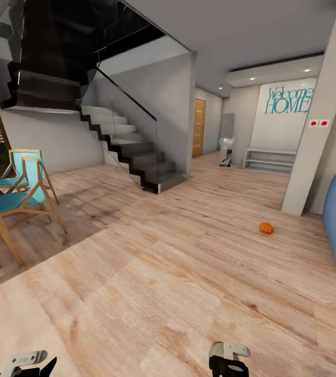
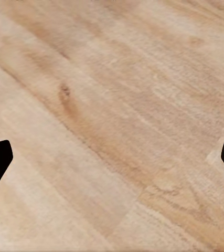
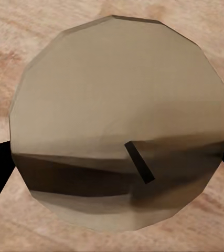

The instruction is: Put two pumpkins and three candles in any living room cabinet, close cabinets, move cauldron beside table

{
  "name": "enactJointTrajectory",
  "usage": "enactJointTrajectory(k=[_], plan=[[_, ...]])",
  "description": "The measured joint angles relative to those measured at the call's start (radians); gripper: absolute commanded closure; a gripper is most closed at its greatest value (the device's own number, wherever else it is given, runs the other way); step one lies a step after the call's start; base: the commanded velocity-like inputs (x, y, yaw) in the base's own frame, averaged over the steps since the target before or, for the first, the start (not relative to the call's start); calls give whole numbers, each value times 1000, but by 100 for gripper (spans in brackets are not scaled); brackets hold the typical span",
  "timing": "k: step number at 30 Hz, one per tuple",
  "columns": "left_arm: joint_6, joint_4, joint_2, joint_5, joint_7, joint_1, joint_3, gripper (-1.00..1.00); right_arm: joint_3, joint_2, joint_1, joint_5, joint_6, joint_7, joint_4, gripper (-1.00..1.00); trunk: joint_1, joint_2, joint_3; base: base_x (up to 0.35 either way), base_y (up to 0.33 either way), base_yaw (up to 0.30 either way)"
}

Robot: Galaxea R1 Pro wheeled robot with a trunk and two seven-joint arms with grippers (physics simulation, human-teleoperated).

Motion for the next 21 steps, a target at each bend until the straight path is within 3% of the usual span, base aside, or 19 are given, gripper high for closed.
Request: enactJointTrajectory(k=[13, 21], plan=[[-11, 0, 0, 0, -1, 0, 0, -100, -1, 0, 0, 0, 0, 0, 0, 100, 0, 0, 13, 208, 170, -199], [-12, 0, 0, -1, -1, 0, 0, -100, -1, -1, 1, -1, 0, 0, 0, 100, 0, 0, 21, 196, 46, -238]])
